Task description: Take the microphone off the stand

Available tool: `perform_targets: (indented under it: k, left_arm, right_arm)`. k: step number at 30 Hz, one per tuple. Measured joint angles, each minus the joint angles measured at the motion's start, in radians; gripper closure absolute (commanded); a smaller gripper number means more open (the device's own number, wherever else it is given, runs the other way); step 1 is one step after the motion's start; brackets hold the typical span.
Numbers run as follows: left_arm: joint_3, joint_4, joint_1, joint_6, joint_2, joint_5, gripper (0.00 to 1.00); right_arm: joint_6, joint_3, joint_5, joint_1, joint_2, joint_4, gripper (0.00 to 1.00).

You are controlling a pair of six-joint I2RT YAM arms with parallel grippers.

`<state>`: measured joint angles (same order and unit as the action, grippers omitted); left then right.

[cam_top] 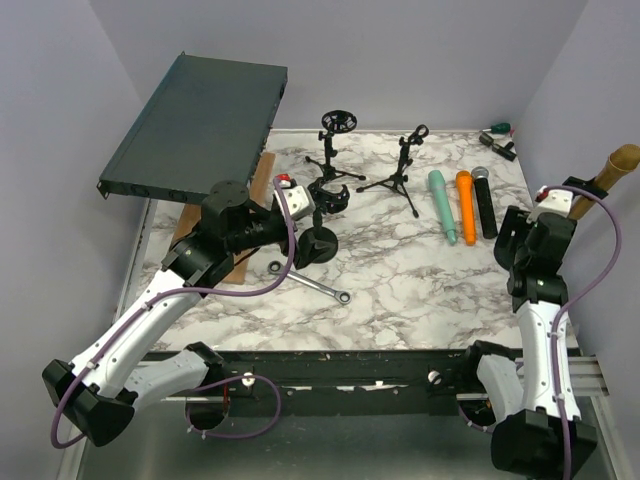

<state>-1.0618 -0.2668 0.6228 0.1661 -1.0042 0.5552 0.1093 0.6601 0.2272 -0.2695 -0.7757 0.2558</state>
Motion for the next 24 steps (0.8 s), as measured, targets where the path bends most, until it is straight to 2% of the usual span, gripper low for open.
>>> perform_targets:
  k: [9,16,24]
  left_arm:
    - [0.013,0.029,0.000,-0.006,0.004,0.016,0.02]
    - [0.013,0.034,0.000,-0.014,0.004,0.023,0.01]
    - [0.013,0.028,0.000,-0.014,0.004,0.024,0.01]
  right_arm:
    - [-0.004,0.003,-0.013,-0.107,-0.061,-0.122,0.17]
    - [-0.003,0.004,-0.019,-0.142,-0.117,-0.220,0.17]
    - [-0.003,0.005,-0.069,-0.191,-0.225,-0.309,0.26]
